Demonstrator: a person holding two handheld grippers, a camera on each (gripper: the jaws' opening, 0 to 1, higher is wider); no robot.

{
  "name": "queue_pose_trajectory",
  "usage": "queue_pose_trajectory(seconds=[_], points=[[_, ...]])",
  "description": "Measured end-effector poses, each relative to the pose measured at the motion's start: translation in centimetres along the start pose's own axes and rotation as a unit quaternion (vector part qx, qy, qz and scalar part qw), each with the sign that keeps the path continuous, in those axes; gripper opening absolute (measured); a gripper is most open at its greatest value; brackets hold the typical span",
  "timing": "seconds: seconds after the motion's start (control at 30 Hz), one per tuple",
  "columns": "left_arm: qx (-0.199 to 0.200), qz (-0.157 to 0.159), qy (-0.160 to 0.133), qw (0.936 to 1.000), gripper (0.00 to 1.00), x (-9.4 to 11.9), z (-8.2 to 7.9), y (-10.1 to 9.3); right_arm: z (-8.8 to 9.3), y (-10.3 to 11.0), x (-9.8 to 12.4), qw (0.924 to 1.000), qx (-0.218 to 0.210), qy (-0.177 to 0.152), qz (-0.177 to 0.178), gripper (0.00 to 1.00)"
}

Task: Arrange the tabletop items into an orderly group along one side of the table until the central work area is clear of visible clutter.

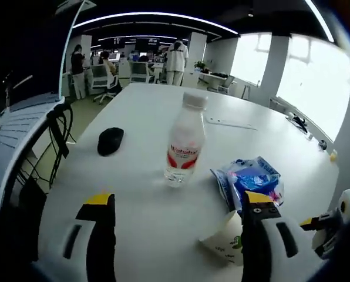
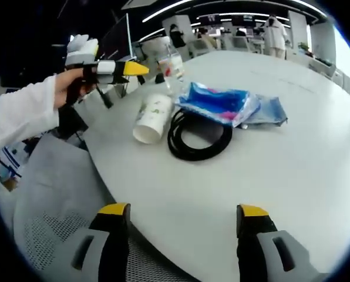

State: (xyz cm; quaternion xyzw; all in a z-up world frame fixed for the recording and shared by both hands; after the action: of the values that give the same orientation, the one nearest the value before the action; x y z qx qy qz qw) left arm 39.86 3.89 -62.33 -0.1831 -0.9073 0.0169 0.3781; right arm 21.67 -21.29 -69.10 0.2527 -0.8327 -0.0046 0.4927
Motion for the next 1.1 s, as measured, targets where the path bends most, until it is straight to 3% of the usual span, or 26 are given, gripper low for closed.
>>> queue_pose_trajectory(seconds=[0.17, 0.3, 0.4, 0.47, 0.57, 0.63, 0.8, 0.87, 0.93, 1.1], points=[[-0.020, 0.010, -0.015, 0.9996, 0.88, -0.3, -1.5, -0.7, 0.1, -0.2, 0.0, 1.0000, -0.009, 0.000, -0.001, 0.73], [-0.061, 0.027, -0.041, 0.9970, 0.84, -0.8, -3.8, -1.2, 0.0, -0.2, 0.1, 0.9999, -0.013, -0.002, -0.002, 0.73], [-0.112, 0.061, -0.063, 0.9898, 0.78, -1.4, -6.1, -1.9, 0.0, -0.4, 0.1, 0.9999, -0.016, -0.003, -0.001, 0.73], [-0.139, 0.060, -0.063, 0.9864, 0.74, -1.9, -7.2, -1.9, 0.0, -0.4, 0.1, 0.9998, -0.020, -0.005, -0.001, 0.72], [-0.142, 0.063, -0.074, 0.9851, 0.66, -2.5, -8.7, -1.7, 0.1, -0.5, 0.1, 0.9997, -0.025, -0.006, -0.001, 0.72], [-0.159, 0.082, -0.088, 0.9800, 0.64, -2.8, -9.7, -1.9, 0.1, -0.7, 0.2, 0.9995, -0.031, -0.008, 0.001, 0.72], [-0.197, 0.080, -0.079, 0.9740, 0.49, -3.7, -10.8, -1.6, 0.2, -0.9, 0.3, 0.9991, -0.041, -0.011, 0.005, 0.72], [-0.201, 0.083, -0.074, 0.9731, 0.40, -4.0, -11.0, -1.5, 0.3, -0.9, 0.3, 0.9989, -0.045, -0.010, 0.005, 0.72], [-0.201, 0.082, -0.057, 0.9746, 0.22, -4.2, -10.9, -1.4, 0.3, -0.9, 0.3, 0.9988, -0.048, -0.010, 0.006, 0.71], [-0.172, 0.072, -0.057, 0.9808, 0.21, -4.6, -11.2, -1.3, 0.3, -0.9, 0.3, 0.9987, -0.049, -0.010, 0.005, 0.71]])
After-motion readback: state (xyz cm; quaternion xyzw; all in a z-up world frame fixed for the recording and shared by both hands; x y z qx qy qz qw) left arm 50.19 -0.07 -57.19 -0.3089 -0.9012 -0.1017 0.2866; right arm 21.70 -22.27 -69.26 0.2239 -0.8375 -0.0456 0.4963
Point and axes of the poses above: the point that each gripper's makers call its tool centre point, and the gripper's own axes: x roughly backward along the fingers, y roughly to its left, z roughly out of its underside, the point moved 7 cm from there along x, roughly backward along the fingers, and after that the axes turned 8 degrees about y, right-handed, at the moved point
